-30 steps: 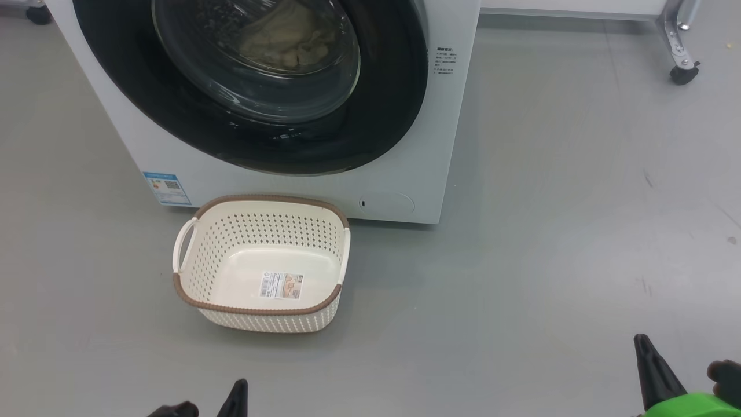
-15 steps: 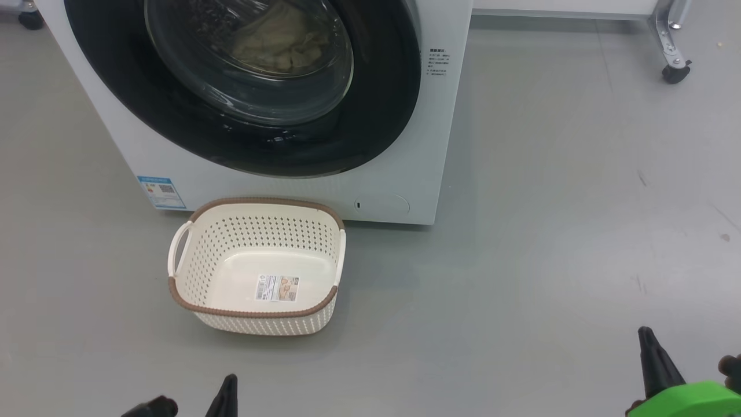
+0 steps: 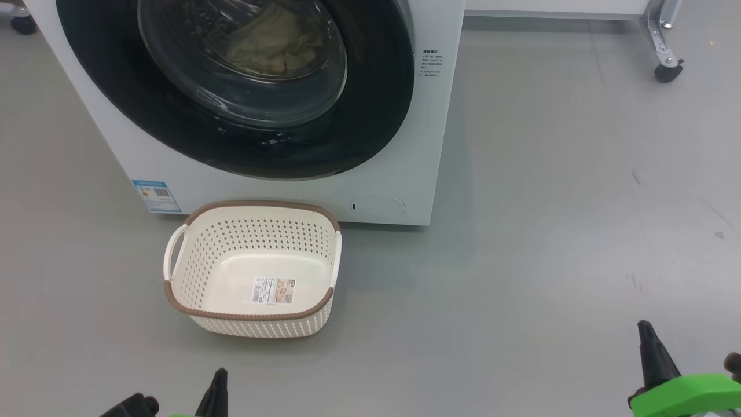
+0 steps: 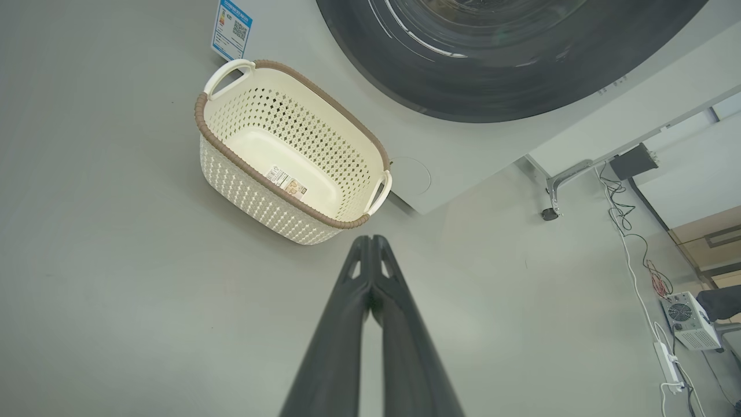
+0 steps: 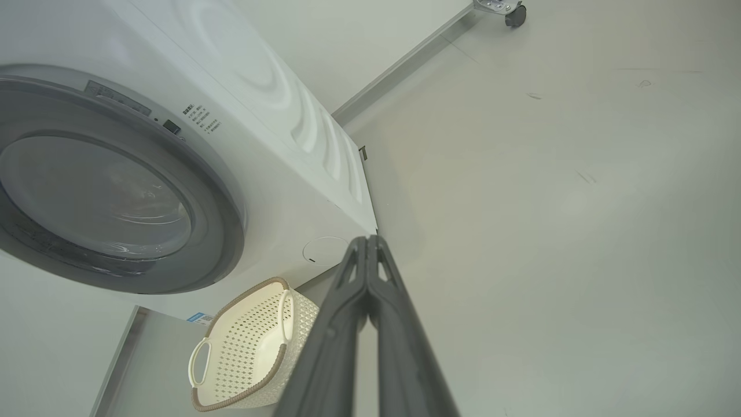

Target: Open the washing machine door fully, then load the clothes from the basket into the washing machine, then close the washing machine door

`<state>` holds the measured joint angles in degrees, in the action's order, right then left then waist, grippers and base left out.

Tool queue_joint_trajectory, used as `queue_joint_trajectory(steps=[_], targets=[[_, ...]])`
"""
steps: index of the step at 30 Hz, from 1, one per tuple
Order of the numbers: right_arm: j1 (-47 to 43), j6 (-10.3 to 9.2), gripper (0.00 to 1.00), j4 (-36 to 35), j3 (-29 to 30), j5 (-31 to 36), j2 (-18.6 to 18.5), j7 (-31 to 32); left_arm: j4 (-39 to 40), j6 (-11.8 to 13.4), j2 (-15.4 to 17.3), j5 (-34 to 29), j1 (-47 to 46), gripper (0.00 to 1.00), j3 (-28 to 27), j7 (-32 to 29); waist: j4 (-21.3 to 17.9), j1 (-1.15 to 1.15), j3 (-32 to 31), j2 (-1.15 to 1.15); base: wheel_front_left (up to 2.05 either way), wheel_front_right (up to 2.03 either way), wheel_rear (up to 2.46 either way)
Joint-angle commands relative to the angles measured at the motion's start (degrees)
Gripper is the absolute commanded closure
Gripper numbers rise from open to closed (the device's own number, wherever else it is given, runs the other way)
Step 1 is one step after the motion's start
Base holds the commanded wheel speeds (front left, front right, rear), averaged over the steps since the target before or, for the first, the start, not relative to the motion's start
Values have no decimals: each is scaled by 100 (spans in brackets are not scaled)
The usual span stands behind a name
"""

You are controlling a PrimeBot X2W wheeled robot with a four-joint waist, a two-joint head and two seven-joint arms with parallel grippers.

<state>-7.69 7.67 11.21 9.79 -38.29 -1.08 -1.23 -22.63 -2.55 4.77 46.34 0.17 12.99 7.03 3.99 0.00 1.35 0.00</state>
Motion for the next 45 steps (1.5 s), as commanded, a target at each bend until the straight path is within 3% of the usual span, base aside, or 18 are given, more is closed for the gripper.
queue_joint_trajectory(steps=[1, 45], targets=[[344, -6, 100, -143, -34, -214, -74, 28, 204, -56, 25, 174, -303, 100, -187, -36, -9, 0, -3, 0, 0, 0, 0], [920, -13, 100, 91, -196, -3068, -132, 438, 565, -297, -73, 2628, -485, 100, -1135, -741, -224, 0, -66, 0, 0, 0, 0]])
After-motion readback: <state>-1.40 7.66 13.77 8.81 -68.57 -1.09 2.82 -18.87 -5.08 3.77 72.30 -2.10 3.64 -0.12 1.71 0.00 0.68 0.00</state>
